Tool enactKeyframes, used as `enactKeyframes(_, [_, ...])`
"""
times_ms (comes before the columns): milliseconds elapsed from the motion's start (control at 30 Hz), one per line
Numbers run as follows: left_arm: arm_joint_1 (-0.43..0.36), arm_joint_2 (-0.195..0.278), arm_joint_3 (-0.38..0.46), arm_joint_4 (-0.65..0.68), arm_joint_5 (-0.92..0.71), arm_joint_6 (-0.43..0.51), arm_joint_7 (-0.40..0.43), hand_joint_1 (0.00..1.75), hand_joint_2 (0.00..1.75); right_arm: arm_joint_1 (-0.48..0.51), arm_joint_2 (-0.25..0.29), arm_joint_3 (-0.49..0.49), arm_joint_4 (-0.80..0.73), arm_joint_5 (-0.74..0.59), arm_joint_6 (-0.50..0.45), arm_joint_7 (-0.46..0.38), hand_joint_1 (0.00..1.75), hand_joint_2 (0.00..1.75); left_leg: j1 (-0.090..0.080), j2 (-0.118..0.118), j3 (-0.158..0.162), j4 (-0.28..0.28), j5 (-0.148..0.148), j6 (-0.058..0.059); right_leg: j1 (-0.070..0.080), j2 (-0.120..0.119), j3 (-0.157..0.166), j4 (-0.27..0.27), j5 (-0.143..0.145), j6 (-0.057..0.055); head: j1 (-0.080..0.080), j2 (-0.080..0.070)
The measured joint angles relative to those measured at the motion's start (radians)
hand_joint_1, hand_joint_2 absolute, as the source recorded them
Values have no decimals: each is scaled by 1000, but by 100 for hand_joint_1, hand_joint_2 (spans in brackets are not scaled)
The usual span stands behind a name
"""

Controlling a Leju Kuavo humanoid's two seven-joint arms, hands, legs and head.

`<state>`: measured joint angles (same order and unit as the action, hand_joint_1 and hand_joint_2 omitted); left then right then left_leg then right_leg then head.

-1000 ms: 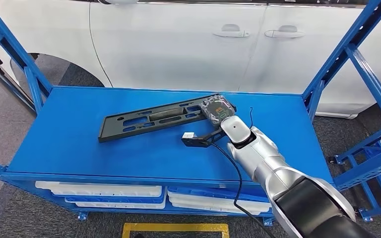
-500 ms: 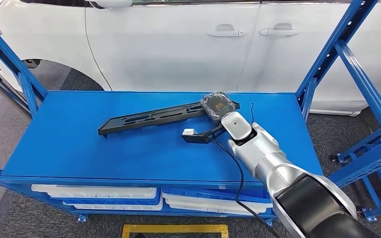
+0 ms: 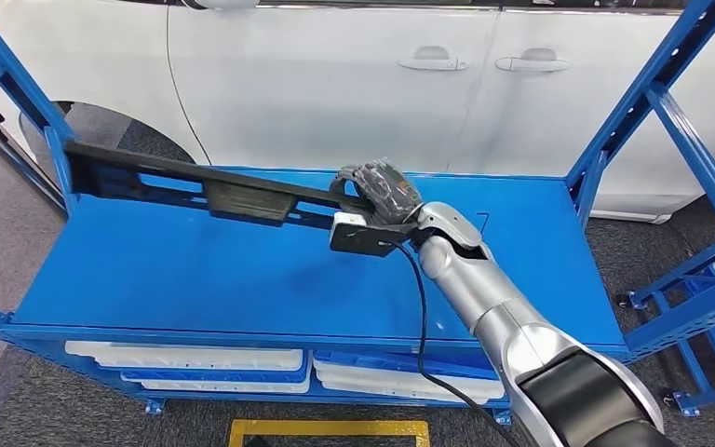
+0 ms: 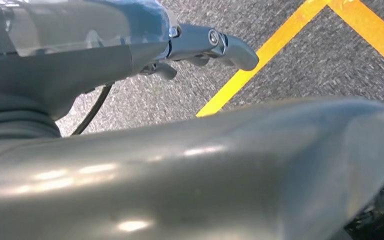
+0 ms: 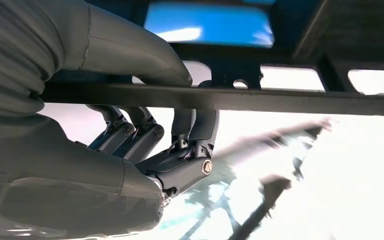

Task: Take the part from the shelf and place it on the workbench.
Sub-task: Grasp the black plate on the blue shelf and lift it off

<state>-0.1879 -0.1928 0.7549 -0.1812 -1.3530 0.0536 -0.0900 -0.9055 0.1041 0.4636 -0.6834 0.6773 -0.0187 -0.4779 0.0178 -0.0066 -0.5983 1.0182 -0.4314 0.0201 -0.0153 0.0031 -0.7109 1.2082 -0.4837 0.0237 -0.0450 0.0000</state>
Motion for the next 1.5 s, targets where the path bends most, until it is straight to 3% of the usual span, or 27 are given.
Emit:
enactKeyframes(67, [1,0,0,0,4,3,-1,0,0,3,-5,4,-105,-113,40,-3,175,175,-2,-1,-1,4,-4,-7,2,0,60,-129,50,-7,0,0])
enactKeyframes(100, [2,1,0,0,6,4,-1,0,0,2,-9,7,-150,-162,55,-3,175,175,-3,-1,-2,5,-5,-11,5,1,77,-165,58,-11,0,0])
enactKeyframes(167, [3,2,0,0,10,6,-1,0,0,3,-16,14,-230,-242,81,-2,175,175,-5,-2,-4,2,-5,-22,10,2,82,-183,55,-18,0,0])
enactKeyframes(233, [4,4,0,0,13,8,1,0,0,4,-25,21,-294,-306,106,-5,175,175,-4,-1,-6,7,-13,-32,6,1,86,-190,58,-30,0,0])
enactKeyframes(300, [3,7,0,0,14,10,3,0,0,5,-31,31,-353,-367,129,-9,175,175,-2,1,-33,73,-56,-40,2,1,91,-199,62,-43,0,0])
enactKeyframes(367, [3,9,0,0,15,11,4,0,0,8,-33,43,-401,-413,144,-10,175,175,-2,1,-93,206,-117,-46,4,1,92,-199,61,-48,0,0])
enactKeyframes(400, [4,10,0,0,16,12,4,0,0,12,-34,47,-420,-430,149,-9,175,175,-1,1,-120,261,-134,-47,5,1,93,-199,61,-49,0,0])
enactKeyframes(433, [5,11,0,0,18,13,4,0,0,18,-36,52,-438,-447,154,-8,175,175,-1,1,-134,286,-132,-49,6,1,94,-198,60,-50,0,0])
enactKeyframes(467, [6,13,0,0,20,14,4,0,0,27,-38,57,-455,-467,160,-9,175,175,-1,1,-128,268,-110,-49,6,1,95,-197,59,-49,0,0])
enactKeyframes(533, [7,15,0,0,24,18,4,0,0,50,-41,66,-492,-518,169,-16,175,175,-1,2,-70,140,-39,-44,6,2,98,-193,54,-45,0,0])
enactKeyframes(600, [6,16,0,0,28,23,5,0,0,80,-42,75,-530,-576,173,-35,175,175,-3,1,-17,28,-4,-37,10,2,96,-187,50,-37,0,0])
enactKeyframes(700, [7,17,2,0,33,32,8,0,0,157,-41,97,-587,-648,171,-71,174,175,-5,-2,-4,4,-4,-22,14,1,97,-189,49,-22,0,0])
enactKeyframes(767, [8,16,3,0,35,40,8,0,0,230,-39,121,-630,-686,169,-95,174,175,-2,-3,0,-4,0,-10,12,0,91,-170,31,-12,0,0])
enactKeyframes(800, [8,15,4,0,38,43,7,0,0,270,-39,135,-650,-700,167,-106,173,175,0,-3,2,-7,1,-5,11,0,76,-135,8,-7,0,0])
enactKeyframes(867, [10,15,8,0,45,49,2,0,0,360,-39,166,-686,-720,158,-124,172,175,1,-2,2,-8,1,1,8,0,21,-14,-55,0,0,0])
enactKeyframes(933, [15,15,12,0,51,54,-5,0,87,455,-39,202,-720,-733,152,-140,173,175,1,-2,2,-7,0,2,6,0,-24,80,-85,3,0,0])
enactKeyframes(967, [17,15,13,0,52,57,-8,0,131,497,-39,219,-738,-737,152,-145,173,175,1,-3,2,-6,-1,2,5,0,-23,77,-73,3,0,0])
enactKeyframes(1000, [19,15,13,0,53,59,-11,0,175,532,-39,236,-757,-738,153,-149,173,175,1,-3,3,-5,-3,1,4,0,-2,35,-46,1,0,0])
enactKeyframes(1067, [20,14,14,0,49,64,-11,0,175,590,-40,265,-798,-738,156,-151,171,175,-1,-3,4,-2,-7,-4,5,0,68,-102,13,-8,0,0])
enactKeyframes(1133, [21,12,14,0,45,67,-11,0,175,639,-42,295,-843,-726,153,-150,170,175,-4,-3,5,-1,-10,-13,10,1,107,-182,35,-17,0,0])
enactKeyframes(1267, [19,9,14,0,40,72,-11,0,175,705,-53,341,-904,-705,145,-146,170,175,-4,-1,7,7,-23,-35,8,2,116,-200,39,-37,0,0])
enactKeyframes(1333, [18,9,14,0,36,73,-13,0,175,724,-58,357,-920,-698,139,-148,170,175,-1,0,-24,87,-75,-44,5,-1,122,-207,42,-48,0,0])
enactKeyframes(1400, [19,8,14,0,32,73,-17,0,175,742,-67,368,-925,-683,126,-155,170,175,0,1,-80,216,-139,-51,6,-2,122,-207,41,-52,0,0])
enactKeyframes(1433, [20,8,14,0,31,73,-20,0,175,751,-74,372,-926,-673,119,-161,170,175,0,1,-98,258,-152,-54,7,-2,122,-207,41,-52,0,0])
enactKeyframes(1467, [20,8,14,0,30,73,-24,0,175,759,-83,375,-925,-664,113,-168,170,175,1,1,-98,264,-145,-56,7,-2,122,-206,41,-52,0,0])
enactKeyframes(1500, [20,8,14,0,29,74,-27,0,175,767,-92,379,-924,-654,106,-175,169,175,2,1,-78,229,-120,-56,7,-1,122,-204,41,-51,0,0])
